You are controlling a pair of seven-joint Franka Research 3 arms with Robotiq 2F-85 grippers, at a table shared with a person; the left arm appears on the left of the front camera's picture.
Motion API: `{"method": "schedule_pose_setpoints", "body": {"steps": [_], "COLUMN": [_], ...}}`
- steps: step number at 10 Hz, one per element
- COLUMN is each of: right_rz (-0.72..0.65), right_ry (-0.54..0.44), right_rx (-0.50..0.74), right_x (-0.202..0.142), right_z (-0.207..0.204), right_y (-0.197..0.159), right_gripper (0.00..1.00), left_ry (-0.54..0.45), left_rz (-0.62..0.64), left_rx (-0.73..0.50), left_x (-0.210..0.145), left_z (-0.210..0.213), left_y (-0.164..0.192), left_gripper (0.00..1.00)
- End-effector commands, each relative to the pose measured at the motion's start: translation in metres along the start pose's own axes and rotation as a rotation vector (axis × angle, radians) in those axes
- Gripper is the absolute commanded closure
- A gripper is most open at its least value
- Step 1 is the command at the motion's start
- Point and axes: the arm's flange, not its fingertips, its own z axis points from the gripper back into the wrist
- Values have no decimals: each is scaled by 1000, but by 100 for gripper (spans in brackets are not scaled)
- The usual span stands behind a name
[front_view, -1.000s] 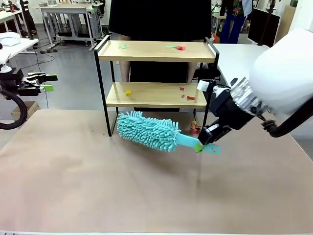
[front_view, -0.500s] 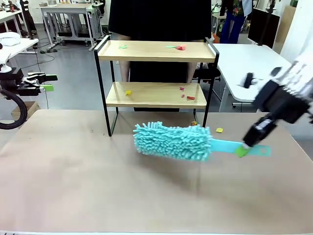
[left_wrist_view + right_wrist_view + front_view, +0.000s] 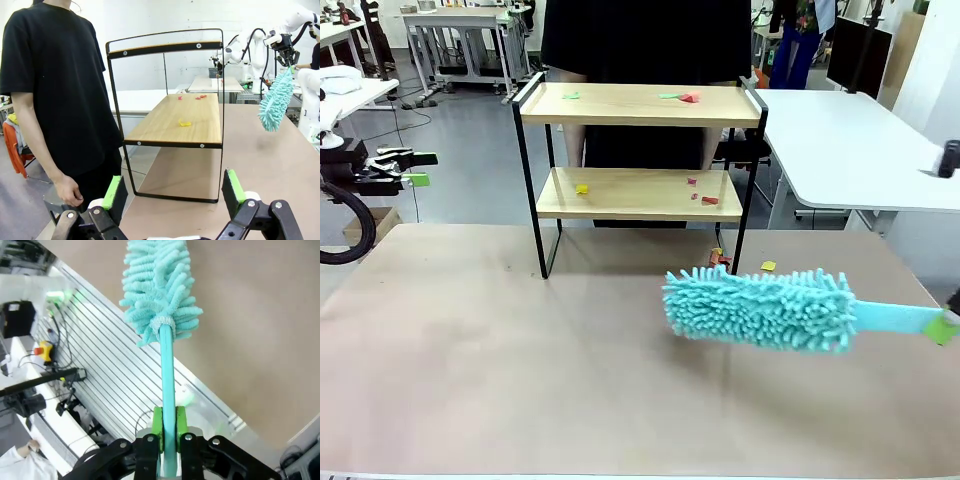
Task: Clean the shelf.
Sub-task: Clean the specific section of the Shelf indicated by the human with the Duster.
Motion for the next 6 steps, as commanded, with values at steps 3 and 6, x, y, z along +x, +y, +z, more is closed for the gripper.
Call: {"method": "schedule_pose_setpoints", "body": {"steps": [3,6], "right_rz": [-7,-7], "right_ry": [16,16], "right_rx": [-26,-26], "right_x": [-5,-5], "right_z": [2,2], "right_y": [-2,-2], "right_gripper": [87,87], "left_ry": [7,7], "left_rz": [-12,-12], "left_rx": [-5,-5], "left_x": [2,2], "left_z": [0,0], "left_y": [-2,-2], "left_gripper": [0,0]}}
